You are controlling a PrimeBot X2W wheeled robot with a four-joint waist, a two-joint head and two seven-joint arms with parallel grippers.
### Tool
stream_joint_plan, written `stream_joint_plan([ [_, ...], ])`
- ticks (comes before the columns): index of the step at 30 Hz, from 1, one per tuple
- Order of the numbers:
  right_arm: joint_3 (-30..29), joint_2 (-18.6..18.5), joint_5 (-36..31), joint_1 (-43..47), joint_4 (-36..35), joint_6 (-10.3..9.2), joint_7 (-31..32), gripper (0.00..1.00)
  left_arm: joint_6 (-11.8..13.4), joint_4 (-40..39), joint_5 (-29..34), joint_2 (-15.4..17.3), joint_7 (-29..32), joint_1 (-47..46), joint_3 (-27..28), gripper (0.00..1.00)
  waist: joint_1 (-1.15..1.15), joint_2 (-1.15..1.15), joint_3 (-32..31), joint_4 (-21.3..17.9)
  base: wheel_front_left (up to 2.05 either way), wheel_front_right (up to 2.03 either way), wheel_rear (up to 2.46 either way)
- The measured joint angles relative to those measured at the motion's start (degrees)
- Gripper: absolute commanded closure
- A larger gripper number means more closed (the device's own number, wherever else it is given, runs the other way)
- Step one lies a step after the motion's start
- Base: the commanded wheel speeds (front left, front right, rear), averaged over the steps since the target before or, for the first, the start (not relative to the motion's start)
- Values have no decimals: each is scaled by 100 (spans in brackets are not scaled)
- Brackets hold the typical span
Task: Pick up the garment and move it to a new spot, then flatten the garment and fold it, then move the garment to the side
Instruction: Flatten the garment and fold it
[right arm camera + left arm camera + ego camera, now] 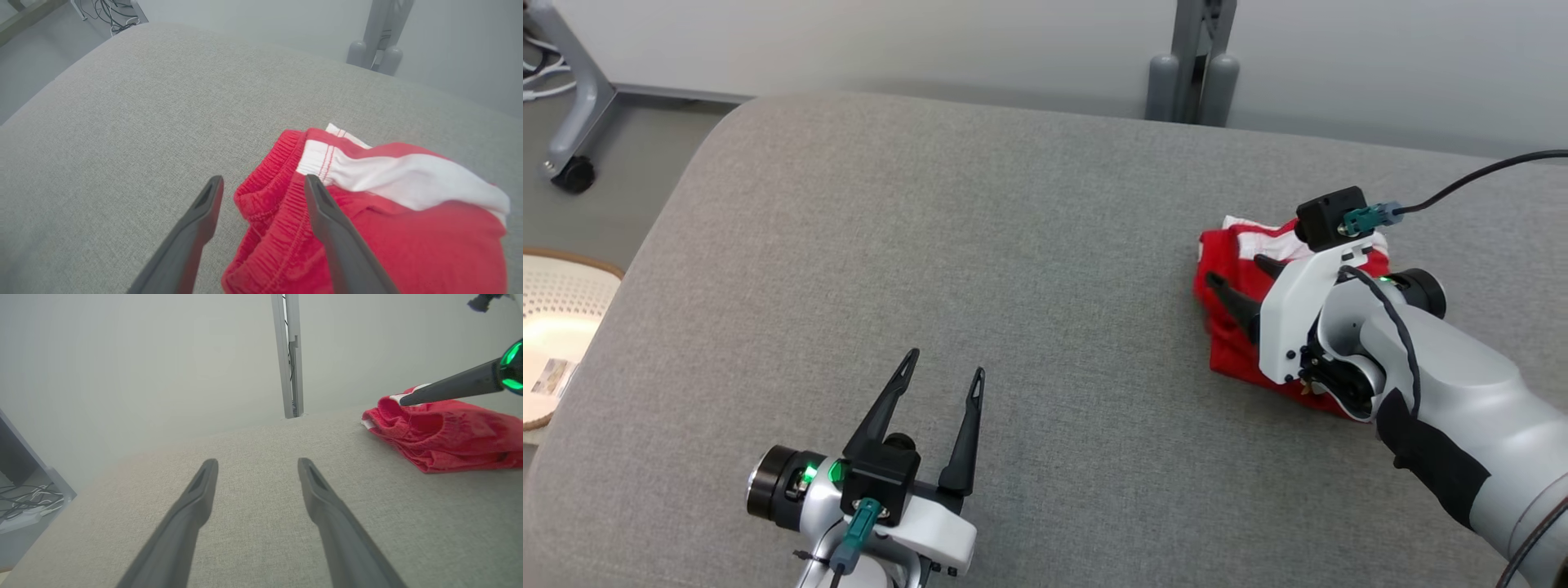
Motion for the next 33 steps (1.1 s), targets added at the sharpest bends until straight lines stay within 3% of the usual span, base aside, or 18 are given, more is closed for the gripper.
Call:
stream_joint_plan([
  [9, 77, -116, -215, 18, -176, 0, -307, 0, -32, -16, 10, 33, 0, 190, 199, 0, 0, 0, -390, -332, 0, 0, 0],
  [18, -193, -631, -595, 9, 108, 0, -1529, 0, -51, -312, -47, 38, 0, 244, 573, 0, 0, 0, -703, -755, 0, 0, 0],
  [23, -1858, -1032, -1628, 146, -617, 0, -1556, 0, -23, -547, -71, 36, 0, 243, 812, 0, 0, 0, -753, -957, 0, 0, 0],
  [24, -2309, -1117, -1946, 344, -853, 0, -1559, 0, -15, -605, -97, 33, 0, 243, 865, 0, 0, 0, -754, -997, 0, 0, 0],
  [25, -3252, -1161, -2488, 959, -1322, 0, -1566, 0, -12, -682, -98, 26, 0, 245, 921, 0, 0, 0, -757, -1070, 0, 0, 0],
  [29, -4980, -831, -3637, 2329, -2366, 0, -1569, 0, 3, -797, -87, 15, 0, 310, 948, 0, 0, 0, -772, -1180, 0, 0, 0],
  [33, -6117, -229, -4517, 3490, -3254, 0, -1570, 0, 11, -859, -40, 10, 0, 392, 924, 0, 0, 0, -790, -1230, 0, 0, 0],
])
